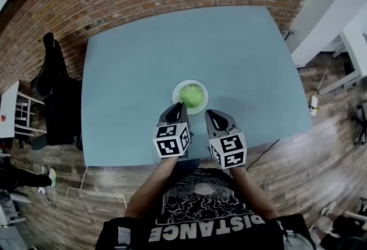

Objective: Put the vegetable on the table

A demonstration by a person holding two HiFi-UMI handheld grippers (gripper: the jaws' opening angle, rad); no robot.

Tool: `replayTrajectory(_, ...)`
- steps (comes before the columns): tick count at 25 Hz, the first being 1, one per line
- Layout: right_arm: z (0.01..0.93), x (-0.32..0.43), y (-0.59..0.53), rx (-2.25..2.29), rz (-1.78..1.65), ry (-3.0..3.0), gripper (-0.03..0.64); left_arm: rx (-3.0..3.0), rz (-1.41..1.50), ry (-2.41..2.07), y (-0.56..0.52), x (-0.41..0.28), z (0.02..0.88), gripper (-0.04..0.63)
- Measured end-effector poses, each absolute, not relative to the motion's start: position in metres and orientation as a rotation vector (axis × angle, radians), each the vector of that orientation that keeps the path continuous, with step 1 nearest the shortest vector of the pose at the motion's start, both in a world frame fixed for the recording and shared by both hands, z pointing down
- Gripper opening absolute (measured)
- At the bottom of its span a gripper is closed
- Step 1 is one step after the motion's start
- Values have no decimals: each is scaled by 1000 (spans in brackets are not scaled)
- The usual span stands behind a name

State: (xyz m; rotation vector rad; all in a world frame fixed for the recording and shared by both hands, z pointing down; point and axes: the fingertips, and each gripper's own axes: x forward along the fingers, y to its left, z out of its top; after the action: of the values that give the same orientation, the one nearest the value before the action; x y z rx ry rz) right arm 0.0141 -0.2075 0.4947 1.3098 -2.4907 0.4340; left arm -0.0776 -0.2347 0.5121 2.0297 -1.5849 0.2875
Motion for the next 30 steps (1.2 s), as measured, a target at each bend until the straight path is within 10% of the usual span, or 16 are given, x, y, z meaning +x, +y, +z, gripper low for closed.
replayTrajectory(30,453,17,-142,1272,391,-2622,9,2339,238,-1600,-146,-23,450,2)
